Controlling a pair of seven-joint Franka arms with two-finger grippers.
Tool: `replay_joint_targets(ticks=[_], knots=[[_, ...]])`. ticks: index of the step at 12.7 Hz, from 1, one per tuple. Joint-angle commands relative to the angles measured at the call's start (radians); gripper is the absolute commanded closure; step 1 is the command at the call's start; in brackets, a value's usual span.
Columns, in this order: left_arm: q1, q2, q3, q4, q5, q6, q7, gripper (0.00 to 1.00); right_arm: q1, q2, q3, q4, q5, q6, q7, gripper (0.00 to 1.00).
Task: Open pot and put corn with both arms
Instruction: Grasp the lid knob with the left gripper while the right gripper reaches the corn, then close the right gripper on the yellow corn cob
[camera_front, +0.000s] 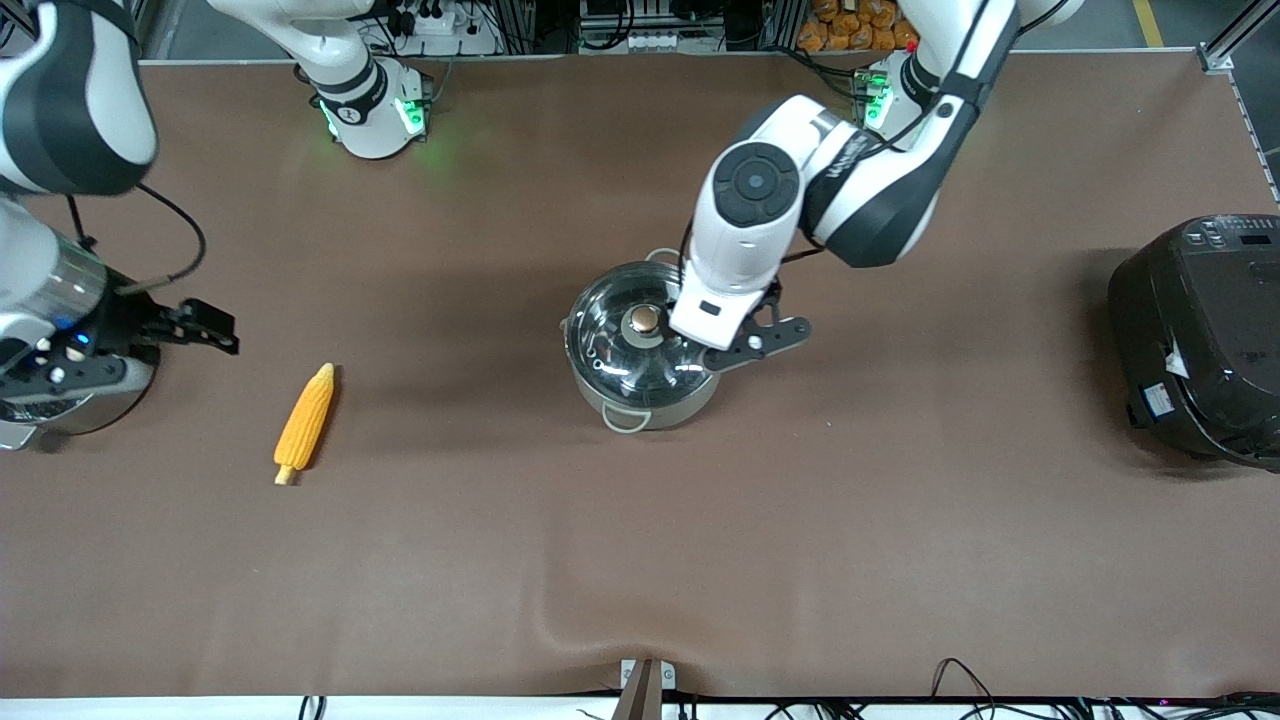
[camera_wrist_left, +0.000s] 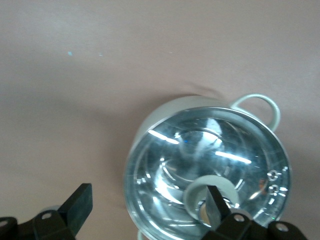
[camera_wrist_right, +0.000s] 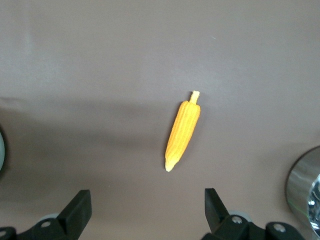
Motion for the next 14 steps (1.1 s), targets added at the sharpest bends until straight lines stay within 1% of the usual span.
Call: replay_joint_targets(ticks=[1,4,5,7,8,9,11,12,14], knots=[[-0.052,0.050,0.010,0.031,0.019,0.044,-0.069,0.00,0.009,0.015,-0.004,0.009,0.008,0.002,0.012,0.00],[-0.061,0.074,0.012,0.031,0.021,0.056,-0.075,0.00,0.024,0.068,-0.004,-0.012,0.006,0.016,0.010,0.00],[-0.062,0.076,0.012,0.031,0.021,0.070,-0.075,0.00,0.029,0.093,-0.004,-0.041,0.005,0.047,0.010,0.00],[-0.088,0.093,0.012,0.031,0.021,0.081,-0.080,0.00,0.018,0.114,-0.007,-0.152,0.000,0.190,0.024,0.00],[-0.095,0.108,0.012,0.031,0.021,0.081,-0.080,0.00,0.001,0.134,-0.009,-0.196,0.000,0.262,0.063,0.00],[-0.098,0.113,0.012,0.031,0.019,0.082,-0.080,0.00,-0.013,0.160,-0.009,-0.207,0.003,0.298,0.096,0.00],[-0.116,0.126,0.013,0.031,0.019,0.107,-0.080,0.00,-0.022,0.214,-0.009,-0.200,0.008,0.312,0.142,0.00],[-0.122,0.136,0.015,0.031,0.019,0.119,-0.083,0.00,-0.040,0.252,-0.011,-0.197,0.006,0.347,0.174,0.00],[-0.124,0.142,0.015,0.031,0.019,0.127,-0.097,0.05,-0.079,0.308,-0.012,-0.201,-0.006,0.410,0.205,0.00]])
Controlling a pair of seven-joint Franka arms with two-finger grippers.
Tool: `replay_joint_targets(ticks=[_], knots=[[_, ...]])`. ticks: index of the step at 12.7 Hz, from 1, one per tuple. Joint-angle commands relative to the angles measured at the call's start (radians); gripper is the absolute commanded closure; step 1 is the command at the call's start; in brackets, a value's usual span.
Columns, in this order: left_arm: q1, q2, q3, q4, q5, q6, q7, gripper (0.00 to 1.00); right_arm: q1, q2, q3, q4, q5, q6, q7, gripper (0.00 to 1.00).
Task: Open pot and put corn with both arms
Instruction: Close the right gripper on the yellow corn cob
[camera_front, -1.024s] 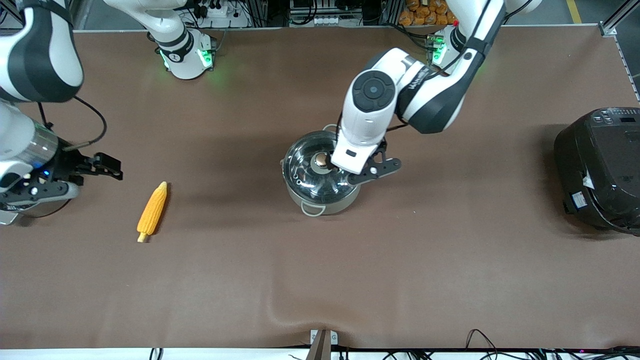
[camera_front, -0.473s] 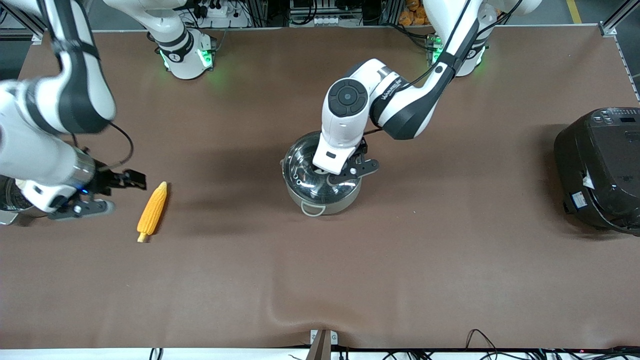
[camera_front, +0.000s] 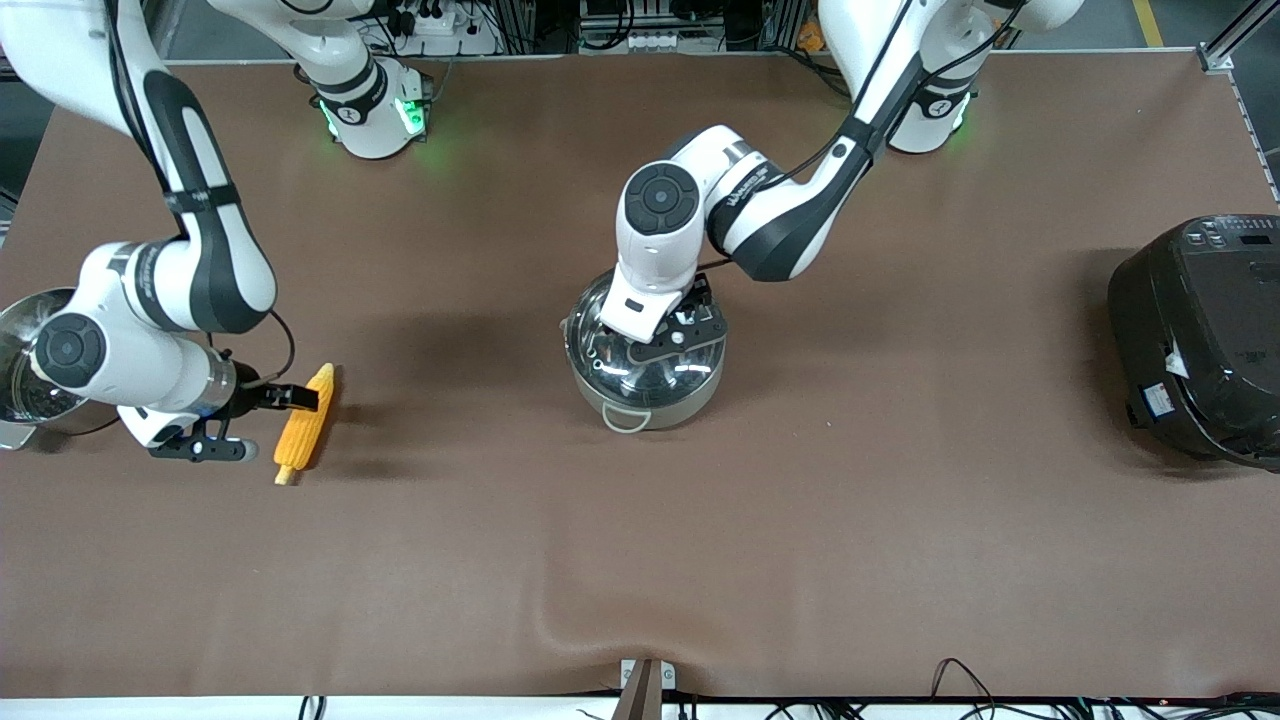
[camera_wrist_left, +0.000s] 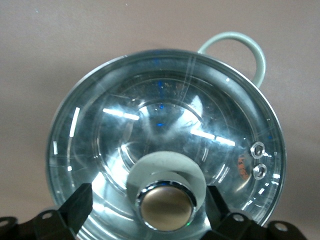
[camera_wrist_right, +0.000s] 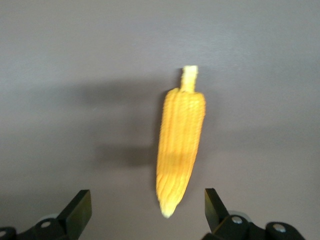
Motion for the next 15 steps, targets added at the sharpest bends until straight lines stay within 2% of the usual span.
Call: replay_joint_targets(ticks=[1,4,5,7,9,10,12,13,14,15], knots=[[-0.017,0.016,0.010,0.024,0.019,0.007,-0.031,0.10,-0.063,0.053,0.012,0.009,-0.007,0.038,0.032,0.00],[-0.020,0.013,0.010,0.024,0.019,0.006,-0.025,0.29,-0.067,0.090,0.012,0.000,-0.007,0.082,0.032,0.00],[-0.020,0.015,0.010,0.024,0.019,0.006,-0.025,0.31,-0.064,0.102,0.012,-0.014,-0.006,0.110,0.036,0.00],[-0.022,0.015,0.010,0.023,0.019,0.006,-0.023,0.54,-0.064,0.137,0.013,-0.052,-0.003,0.197,0.036,0.00],[-0.020,0.013,0.010,0.023,0.021,0.006,-0.026,0.90,-0.059,0.168,0.012,-0.086,-0.003,0.293,0.036,0.00],[-0.020,0.012,0.010,0.021,0.021,0.006,-0.028,1.00,-0.057,0.174,0.012,-0.085,-0.003,0.301,0.036,0.00],[-0.016,0.005,0.010,0.021,0.021,0.006,-0.029,1.00,-0.054,0.177,0.012,-0.083,-0.003,0.301,0.036,0.00],[-0.011,-0.005,0.011,0.021,0.022,0.004,-0.026,1.00,-0.054,0.177,0.012,-0.080,-0.003,0.299,0.036,0.54],[-0.006,-0.034,0.014,0.018,0.028,-0.005,-0.029,1.00,-0.054,0.176,0.012,-0.079,-0.003,0.299,0.036,0.92],[-0.005,-0.068,0.029,0.015,0.063,-0.029,-0.028,1.00,-0.053,0.174,0.012,-0.079,-0.003,0.298,0.035,1.00]])
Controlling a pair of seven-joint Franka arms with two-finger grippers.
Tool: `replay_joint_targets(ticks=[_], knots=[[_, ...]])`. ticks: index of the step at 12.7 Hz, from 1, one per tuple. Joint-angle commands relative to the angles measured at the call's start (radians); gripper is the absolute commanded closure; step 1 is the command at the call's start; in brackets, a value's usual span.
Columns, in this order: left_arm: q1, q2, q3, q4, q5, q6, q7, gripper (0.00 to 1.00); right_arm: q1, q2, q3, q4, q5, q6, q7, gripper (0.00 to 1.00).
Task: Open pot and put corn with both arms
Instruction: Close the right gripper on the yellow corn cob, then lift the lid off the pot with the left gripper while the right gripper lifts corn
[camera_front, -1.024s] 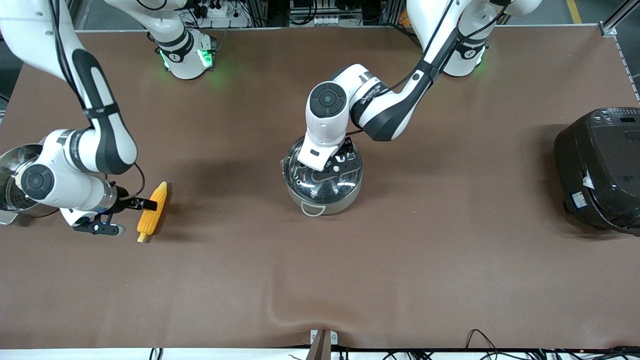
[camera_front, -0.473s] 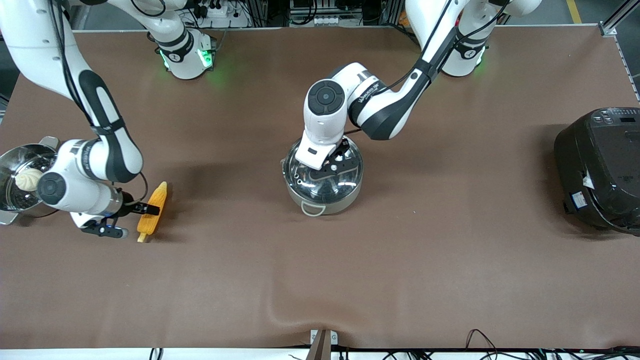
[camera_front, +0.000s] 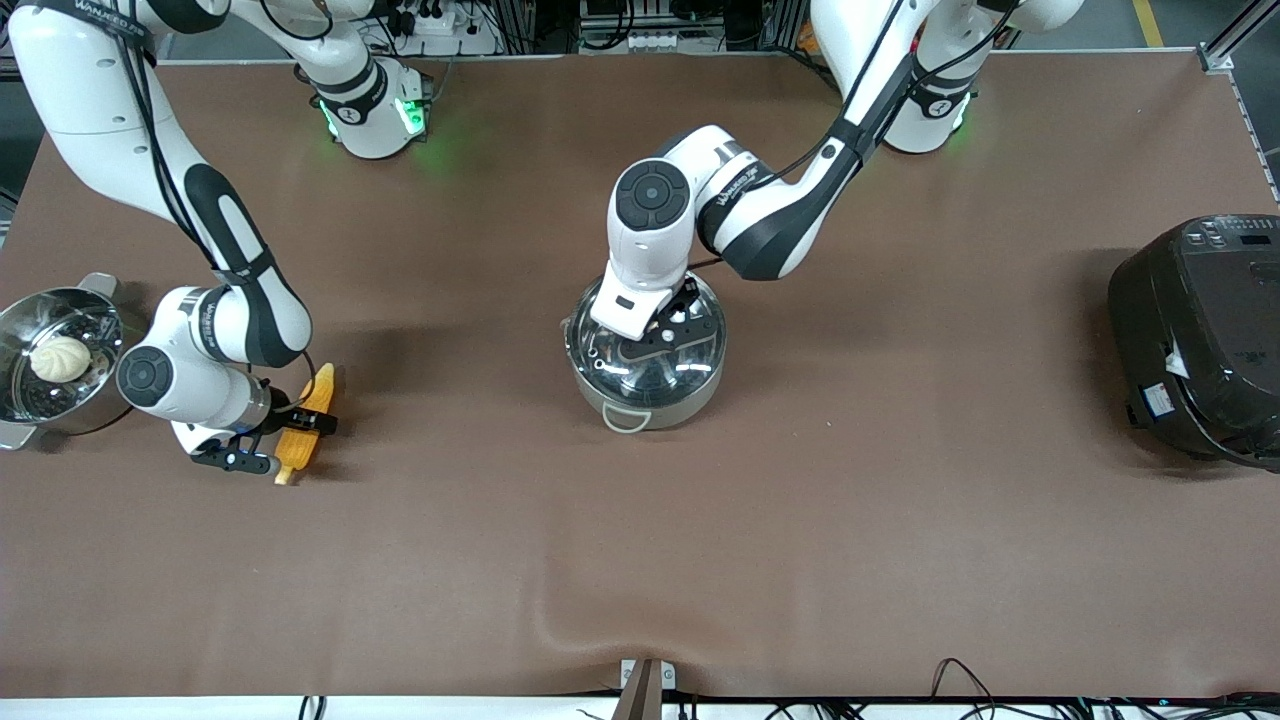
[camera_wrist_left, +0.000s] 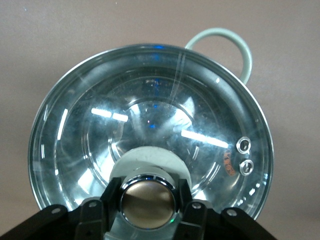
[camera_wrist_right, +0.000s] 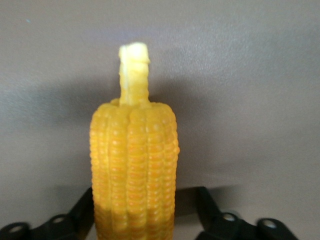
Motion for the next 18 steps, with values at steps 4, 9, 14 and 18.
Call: replay_joint_targets(ticks=[4,9,14,18], knots=[[0.158,-0.211,0.026,-0.002,0.063,-0.173,0.080,1.00,0.008,-0.023,0.009,-0.003,-0.004,-0.016,0.018,1.00],[0.459,-0.254,0.022,-0.098,0.057,-0.223,0.489,1.00,0.126,-0.147,0.014,0.068,-0.004,-0.259,0.021,1.00],[0.567,-0.267,0.022,-0.347,0.059,-0.039,0.619,1.00,0.397,-0.197,0.014,0.222,0.005,-0.486,0.131,1.00],[0.598,-0.261,0.023,-0.556,0.065,0.219,0.622,1.00,0.629,-0.117,0.014,0.354,0.011,-0.496,0.347,1.00]])
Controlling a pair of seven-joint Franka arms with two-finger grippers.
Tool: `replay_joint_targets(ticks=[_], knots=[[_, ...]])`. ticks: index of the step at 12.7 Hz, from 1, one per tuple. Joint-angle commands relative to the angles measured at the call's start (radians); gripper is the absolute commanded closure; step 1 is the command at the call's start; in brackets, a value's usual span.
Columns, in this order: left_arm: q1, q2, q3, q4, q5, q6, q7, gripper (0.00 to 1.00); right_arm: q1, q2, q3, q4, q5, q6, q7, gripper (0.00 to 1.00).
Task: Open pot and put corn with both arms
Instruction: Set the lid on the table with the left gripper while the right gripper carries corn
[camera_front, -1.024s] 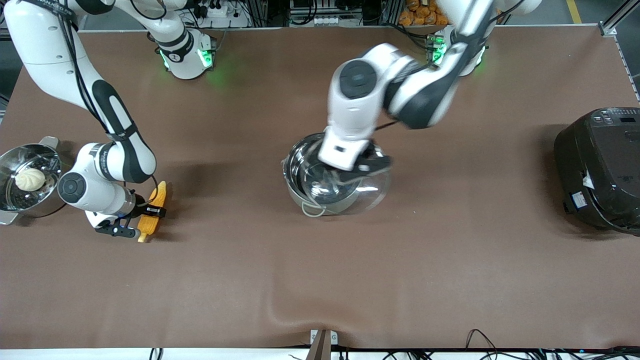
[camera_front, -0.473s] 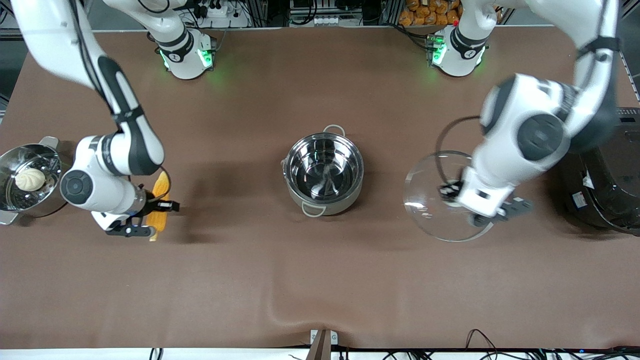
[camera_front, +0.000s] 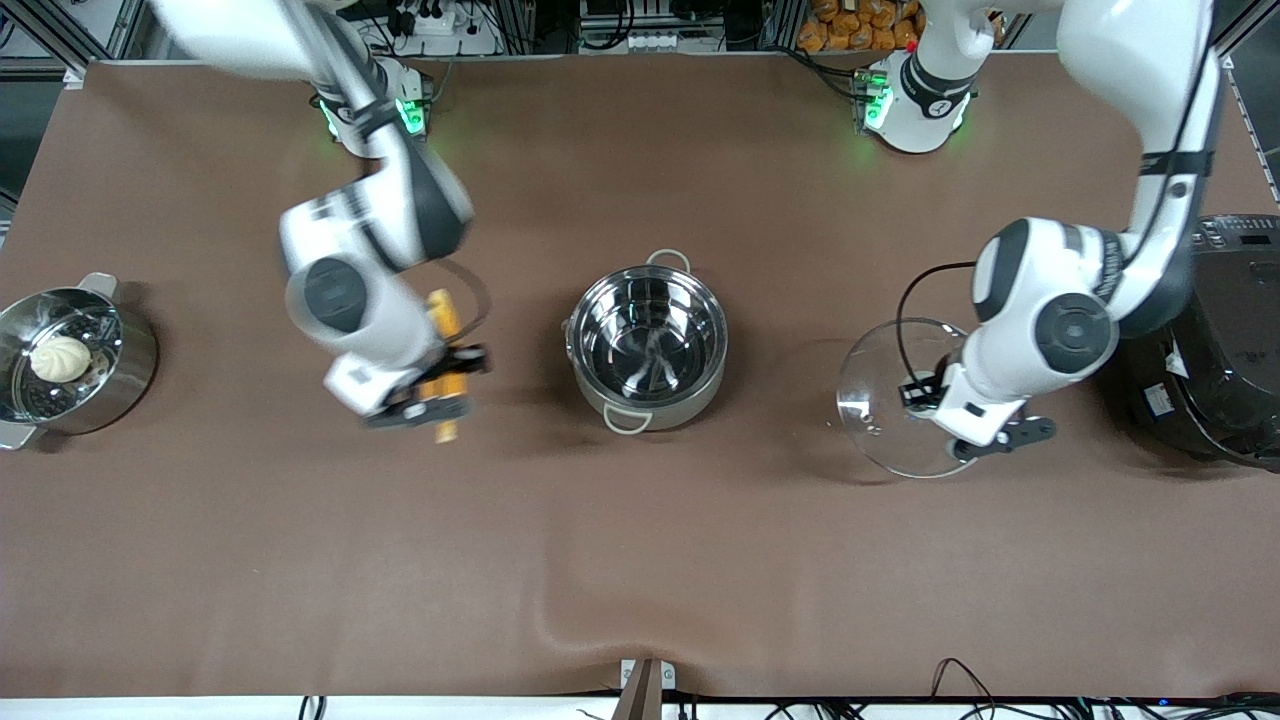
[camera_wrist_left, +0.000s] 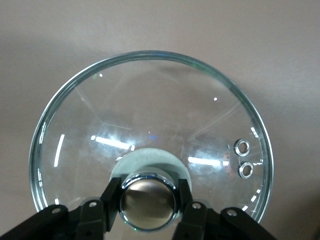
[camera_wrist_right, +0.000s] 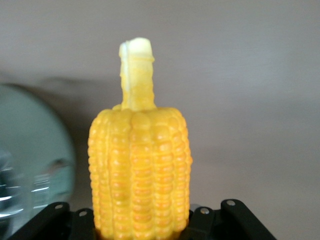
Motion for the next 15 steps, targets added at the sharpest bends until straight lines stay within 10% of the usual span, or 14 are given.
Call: replay_joint_targets(ticks=[1,4,10,11,12,15], knots=[[0.023,-0.033,-0.004,-0.118,0.018,0.118,0.003,1.00,0.100,0.120,-0.016,0.149,0.013,-0.026,0.127,1.00],[0.048,-0.007,-0.004,-0.184,0.020,0.226,0.003,1.00,0.183,0.264,-0.016,0.330,0.025,-0.106,0.269,1.00],[0.043,0.025,-0.006,-0.210,0.020,0.281,0.003,0.95,0.272,0.330,-0.017,0.364,0.022,-0.069,0.291,1.00],[0.043,0.031,-0.004,-0.205,0.021,0.281,0.008,0.65,0.274,0.342,-0.017,0.377,0.022,-0.067,0.291,1.00],[0.043,0.031,-0.004,-0.204,0.021,0.281,0.008,0.01,0.278,0.356,-0.017,0.394,0.022,-0.066,0.291,1.00],[0.046,0.005,-0.001,-0.176,0.020,0.266,0.000,0.00,0.277,0.384,-0.019,0.424,0.021,-0.057,0.284,1.00]])
